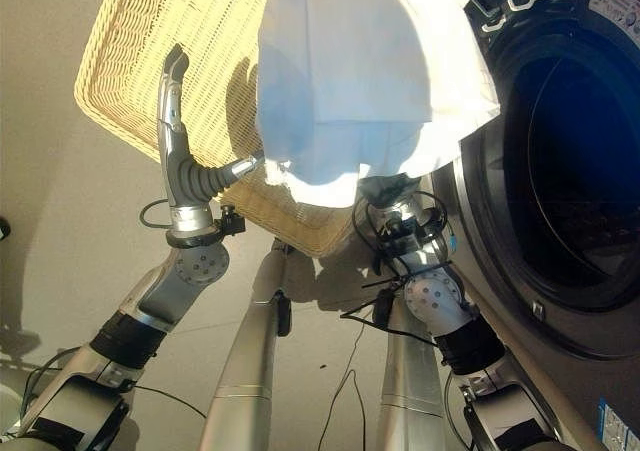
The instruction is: Put the clothes into the washing machine.
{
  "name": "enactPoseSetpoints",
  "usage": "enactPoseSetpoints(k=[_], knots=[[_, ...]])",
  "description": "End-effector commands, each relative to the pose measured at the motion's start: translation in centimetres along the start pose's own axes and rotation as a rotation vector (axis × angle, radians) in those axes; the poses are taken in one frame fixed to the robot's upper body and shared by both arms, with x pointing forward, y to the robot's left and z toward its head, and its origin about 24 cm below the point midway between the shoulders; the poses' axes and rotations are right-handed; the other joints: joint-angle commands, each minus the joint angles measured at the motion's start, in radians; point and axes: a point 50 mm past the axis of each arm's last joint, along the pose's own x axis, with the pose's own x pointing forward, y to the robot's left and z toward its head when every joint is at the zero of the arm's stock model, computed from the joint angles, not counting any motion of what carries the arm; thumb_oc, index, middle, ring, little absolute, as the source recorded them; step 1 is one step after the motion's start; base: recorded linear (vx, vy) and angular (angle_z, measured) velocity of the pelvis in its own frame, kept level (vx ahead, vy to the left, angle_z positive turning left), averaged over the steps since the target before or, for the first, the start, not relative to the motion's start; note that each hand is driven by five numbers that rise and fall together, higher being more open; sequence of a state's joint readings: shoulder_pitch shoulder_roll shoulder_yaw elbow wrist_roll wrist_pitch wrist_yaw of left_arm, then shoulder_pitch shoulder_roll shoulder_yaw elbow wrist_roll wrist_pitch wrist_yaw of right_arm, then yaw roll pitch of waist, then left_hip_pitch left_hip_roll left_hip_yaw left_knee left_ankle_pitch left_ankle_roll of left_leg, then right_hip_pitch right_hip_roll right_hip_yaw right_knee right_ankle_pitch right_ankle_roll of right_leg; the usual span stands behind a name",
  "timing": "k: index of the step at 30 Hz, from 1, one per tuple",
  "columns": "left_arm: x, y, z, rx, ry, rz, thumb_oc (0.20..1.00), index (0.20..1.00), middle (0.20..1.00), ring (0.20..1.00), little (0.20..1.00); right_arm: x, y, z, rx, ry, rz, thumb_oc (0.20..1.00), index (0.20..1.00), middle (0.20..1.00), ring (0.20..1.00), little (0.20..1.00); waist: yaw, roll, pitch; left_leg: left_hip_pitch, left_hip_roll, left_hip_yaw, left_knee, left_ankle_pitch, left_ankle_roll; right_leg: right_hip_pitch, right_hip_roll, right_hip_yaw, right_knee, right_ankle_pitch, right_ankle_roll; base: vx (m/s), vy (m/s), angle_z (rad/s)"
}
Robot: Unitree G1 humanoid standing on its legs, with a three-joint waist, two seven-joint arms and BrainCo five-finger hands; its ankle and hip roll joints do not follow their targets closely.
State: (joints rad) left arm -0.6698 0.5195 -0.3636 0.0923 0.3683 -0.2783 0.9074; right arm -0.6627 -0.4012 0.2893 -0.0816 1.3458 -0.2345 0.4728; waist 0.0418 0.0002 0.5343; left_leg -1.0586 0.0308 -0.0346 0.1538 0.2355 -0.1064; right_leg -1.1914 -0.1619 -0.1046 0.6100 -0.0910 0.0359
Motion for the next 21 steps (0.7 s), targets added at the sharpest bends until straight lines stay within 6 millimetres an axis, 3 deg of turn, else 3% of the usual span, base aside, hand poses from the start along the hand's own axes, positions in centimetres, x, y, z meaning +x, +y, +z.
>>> enactPoseSetpoints(k=[1, 5, 10, 11, 17, 21], knots=[[0.5, 1.1, -0.2, -0.064, 0.039, 0.13, 1.0, 1.0, 1.0, 1.0, 1.0, 1.3, 2.5, 1.5, 0.02, -0.12, 0.153, 0.2, 0.2, 0.2, 0.2, 0.2, -0.023, 0.022, -0.014, -0.043, -0.046, 0.01, 0.156, -0.119, -0.005, 0.072, 0.019, -0.062, -0.257, 0.215, 0.13, 0.0, 0.0, 0.0], [0.2, 1.2, -1.7, -0.11, 0.133, 0.188, 1.0, 1.0, 1.0, 1.0, 1.0, 0.7, -0.1, 1.4, 0.054, -0.119, -0.016, 0.2, 0.2, 0.2, 0.2, 0.2, -0.025, 0.024, -0.014, -0.038, -0.042, 0.014, 0.154, -0.117, -0.009, 0.073, 0.022, -0.058, -0.254, 0.214, 0.13, 0.0, 0.008, 0.0], [0.1, 1.2, -3.6, -0.099, 0.21, 0.22, 1.0, 1.0, 1.0, 1.0, 1.0, -1.4, -4.9, 2.4, 0.083, -0.144, -0.267, 0.2, 0.2, 0.2, 0.2, 0.2, -0.033, 0.026, -0.014, -0.032, -0.037, 0.019, 0.151, -0.118, -0.014, 0.076, 0.027, -0.052, -0.254, 0.214, 0.129, -0.01, 0.021, 0.0], [0.2, 1.2, -4.5, -0.079, 0.244, 0.22, 1.0, 1.0, 1.0, 1.0, 1.0, -2.4, -6.6, 3.1, 0.108, -0.172, -0.349, 0.2, 0.2, 0.2, 0.2, 0.2, -0.037, 0.027, -0.014, -0.032, -0.035, 0.022, 0.151, -0.118, -0.017, 0.075, 0.03, -0.05, -0.255, 0.214, 0.128, -0.01, 0.038, 0.0], [1.0, 1.2, -6.0, -0.026, 0.281, 0.23, 1.0, 1.0, 1.0, 1.0, 1.0, -5.5, -10.7, 5.3, 0.11, -0.247, -0.584, 0.2, 0.2, 0.2, 0.2, 0.2, -0.048, 0.028, -0.014, -0.03, -0.026, 0.032, 0.139, -0.119, -0.021, 0.074, 0.039, -0.042, -0.266, 0.215, 0.127, -0.01, 0.041, -0.03], [1.5, 1.1, -6.8, -0.002, 0.287, 0.238, 1.0, 1.0, 1.0, 1.0, 1.0, -9.7, -14.0, 9.6, 0.047, -0.433, -0.929, 0.2, 0.2, 0.2, 0.2, 0.2, -0.055, 0.029, -0.014, -0.029, -0.015, 0.038, 0.121, -0.121, -0.026, 0.073, 0.052, -0.032, -0.282, 0.217, 0.123, 0.0, 0.041, -0.11]])
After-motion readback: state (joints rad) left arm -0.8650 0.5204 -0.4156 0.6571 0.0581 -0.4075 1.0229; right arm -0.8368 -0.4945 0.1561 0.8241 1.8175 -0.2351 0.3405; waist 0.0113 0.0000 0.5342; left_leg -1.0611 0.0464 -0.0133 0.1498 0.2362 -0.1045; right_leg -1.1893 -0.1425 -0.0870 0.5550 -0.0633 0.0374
